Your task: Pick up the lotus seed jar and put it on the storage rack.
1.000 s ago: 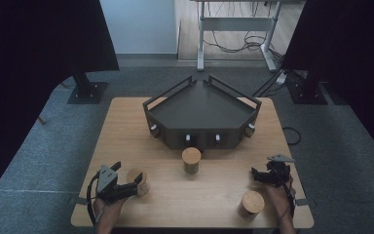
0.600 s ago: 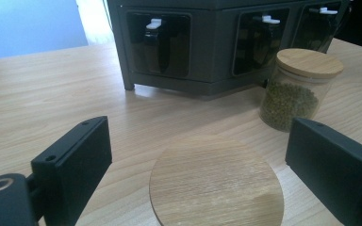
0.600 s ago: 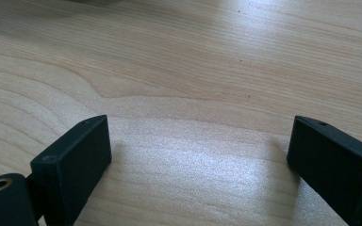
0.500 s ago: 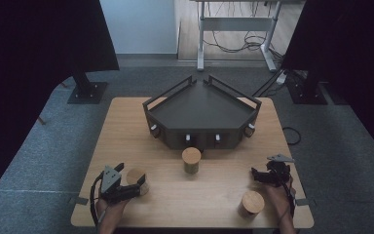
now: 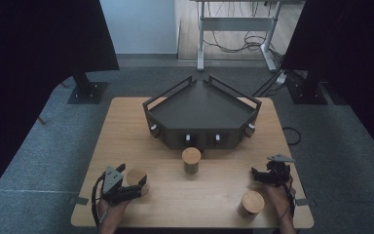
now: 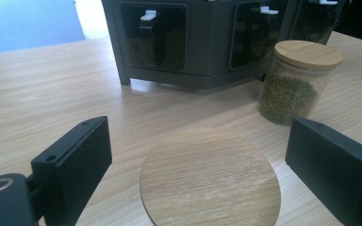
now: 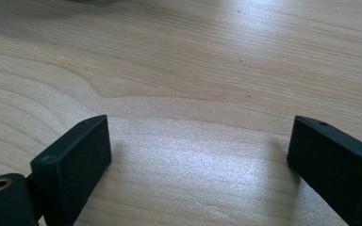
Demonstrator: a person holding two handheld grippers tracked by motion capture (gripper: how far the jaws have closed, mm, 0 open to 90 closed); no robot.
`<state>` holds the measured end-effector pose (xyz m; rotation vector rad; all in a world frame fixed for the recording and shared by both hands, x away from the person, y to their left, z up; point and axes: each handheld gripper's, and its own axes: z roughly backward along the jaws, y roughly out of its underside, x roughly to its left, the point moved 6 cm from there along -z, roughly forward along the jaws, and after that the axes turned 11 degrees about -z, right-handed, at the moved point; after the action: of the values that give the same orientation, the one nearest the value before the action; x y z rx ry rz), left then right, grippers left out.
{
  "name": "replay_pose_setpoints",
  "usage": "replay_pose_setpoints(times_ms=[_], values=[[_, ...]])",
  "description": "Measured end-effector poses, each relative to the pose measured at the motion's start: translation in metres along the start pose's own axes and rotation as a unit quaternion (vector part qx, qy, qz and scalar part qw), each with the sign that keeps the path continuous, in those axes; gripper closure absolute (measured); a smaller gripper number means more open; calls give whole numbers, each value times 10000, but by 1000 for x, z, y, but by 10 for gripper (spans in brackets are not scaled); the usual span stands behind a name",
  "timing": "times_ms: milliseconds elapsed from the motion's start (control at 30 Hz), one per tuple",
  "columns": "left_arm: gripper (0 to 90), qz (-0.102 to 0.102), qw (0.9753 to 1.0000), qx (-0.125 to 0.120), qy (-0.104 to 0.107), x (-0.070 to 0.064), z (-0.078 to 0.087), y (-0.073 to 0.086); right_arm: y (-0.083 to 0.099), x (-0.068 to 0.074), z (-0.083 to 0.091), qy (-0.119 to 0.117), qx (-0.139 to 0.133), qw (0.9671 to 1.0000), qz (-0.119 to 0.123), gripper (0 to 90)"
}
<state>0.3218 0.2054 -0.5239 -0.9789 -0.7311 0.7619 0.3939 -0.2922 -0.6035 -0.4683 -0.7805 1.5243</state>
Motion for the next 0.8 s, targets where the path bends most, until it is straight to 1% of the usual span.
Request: replay_pose_setpoints(times_ms=[400,800], values=[[72,17,10000,37,13,-1,-2,3,0,0,0,-8,0,10000,9,62],[72,-11,9999,114,30,-3,-4,7,0,0,0,-9,0,10000,9,62]])
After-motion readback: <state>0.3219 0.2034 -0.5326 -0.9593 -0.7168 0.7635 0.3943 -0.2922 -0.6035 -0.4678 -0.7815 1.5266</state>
